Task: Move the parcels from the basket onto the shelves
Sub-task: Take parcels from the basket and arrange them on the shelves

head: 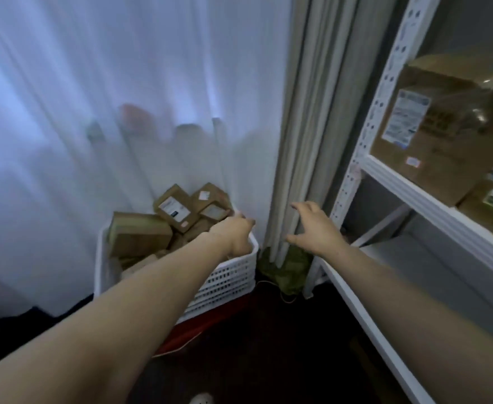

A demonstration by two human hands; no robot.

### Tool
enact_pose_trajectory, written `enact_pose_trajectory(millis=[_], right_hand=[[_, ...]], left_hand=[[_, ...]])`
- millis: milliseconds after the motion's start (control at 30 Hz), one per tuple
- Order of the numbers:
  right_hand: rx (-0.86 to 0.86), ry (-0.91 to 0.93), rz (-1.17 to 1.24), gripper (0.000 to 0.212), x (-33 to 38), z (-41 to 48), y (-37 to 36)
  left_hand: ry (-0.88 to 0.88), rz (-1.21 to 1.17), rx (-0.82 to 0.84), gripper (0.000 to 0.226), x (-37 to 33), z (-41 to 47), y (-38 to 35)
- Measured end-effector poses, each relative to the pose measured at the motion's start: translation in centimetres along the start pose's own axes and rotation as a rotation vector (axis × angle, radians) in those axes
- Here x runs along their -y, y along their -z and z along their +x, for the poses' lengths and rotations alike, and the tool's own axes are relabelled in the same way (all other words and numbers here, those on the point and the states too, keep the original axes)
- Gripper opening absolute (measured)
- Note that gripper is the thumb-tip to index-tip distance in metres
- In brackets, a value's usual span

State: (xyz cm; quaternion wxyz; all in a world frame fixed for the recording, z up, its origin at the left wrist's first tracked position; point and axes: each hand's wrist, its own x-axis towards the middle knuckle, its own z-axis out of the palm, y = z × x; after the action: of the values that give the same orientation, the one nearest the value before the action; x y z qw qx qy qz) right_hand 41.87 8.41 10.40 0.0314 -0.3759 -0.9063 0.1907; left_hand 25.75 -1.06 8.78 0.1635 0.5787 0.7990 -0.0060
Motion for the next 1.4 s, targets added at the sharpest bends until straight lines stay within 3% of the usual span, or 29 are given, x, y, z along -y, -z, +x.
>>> enact_pose_trajectory(millis=[200,533,767,867,1033,1267,1400], right_hand=[[0.184,0.114,-0.019,0.072,10.0,6.9,-8.5],[0.347,0.118,-0.059,0.072,20.6,18.9,-18.0],[0.375,0.072,-0.122,0.074,17.8,27.8,-19.4],[0.362,0.089,-0.177,0.078,16.0,33.5,-19.8],[0.374,0.198,-0.355,0.098,13.2,43.7,-21.5],[0.516,0.344,-0.625,0.137,11.0,53.6,-26.2],[0.541,0.388,-0.712,0.133,9.9,55.5,-28.7]], left_hand=[[0.268,-0.156,0.030,0.044,15.0,-3.6,-3.4],[0.473,-0.302,0.068,0.046,33.7,-2.7,-3.5],[0.434,-0.337,0.091,0.036,36.3,5.0,-3.0],[0.459,-0.323,0.115,0.044,36.9,9.3,-3.0],[0.554,-0.320,0.165,0.050,37.8,16.5,-3.4],[0.608,-0.378,0.195,0.047,38.4,24.3,-4.8],[0.620,-0.405,0.207,0.048,38.5,25.6,-5.9]])
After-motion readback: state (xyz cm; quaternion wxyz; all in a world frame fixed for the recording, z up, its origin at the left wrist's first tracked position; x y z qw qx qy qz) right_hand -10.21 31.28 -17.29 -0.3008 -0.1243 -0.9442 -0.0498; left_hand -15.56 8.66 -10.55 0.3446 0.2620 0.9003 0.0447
